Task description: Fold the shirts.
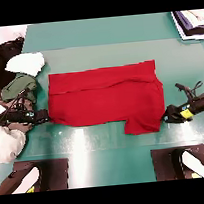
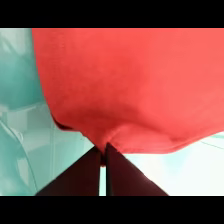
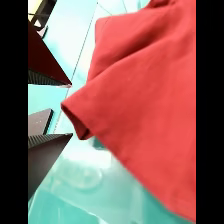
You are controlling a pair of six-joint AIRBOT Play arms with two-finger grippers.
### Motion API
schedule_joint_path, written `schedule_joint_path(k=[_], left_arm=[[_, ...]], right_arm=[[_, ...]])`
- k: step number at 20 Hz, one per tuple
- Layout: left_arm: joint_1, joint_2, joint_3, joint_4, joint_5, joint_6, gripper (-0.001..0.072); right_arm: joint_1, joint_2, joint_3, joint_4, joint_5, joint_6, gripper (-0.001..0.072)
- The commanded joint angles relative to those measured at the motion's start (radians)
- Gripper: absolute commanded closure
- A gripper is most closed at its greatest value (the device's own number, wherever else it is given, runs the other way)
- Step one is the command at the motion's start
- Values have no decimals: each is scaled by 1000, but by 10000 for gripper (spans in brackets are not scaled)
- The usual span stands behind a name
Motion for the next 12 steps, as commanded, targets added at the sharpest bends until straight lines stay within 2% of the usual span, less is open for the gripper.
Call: schedule_joint_path(k=[1, 5, 10, 12], left_arm=[[0, 1, 5, -2, -6, 7, 683], [0, 1, 5, -3, -6, 7, 683], [0, 1, 5, -3, -13, 15, 682], [0, 1, 5, -4, -13, 26, 682]], right_arm=[[-1, 42, -116, 2, -55, 56, 368], [-1, -5, -156, 106, -154, 53, 368], [-1, -59, -92, 105, -213, 55, 368], [-1, -86, -74, 96, -218, 55, 445]])
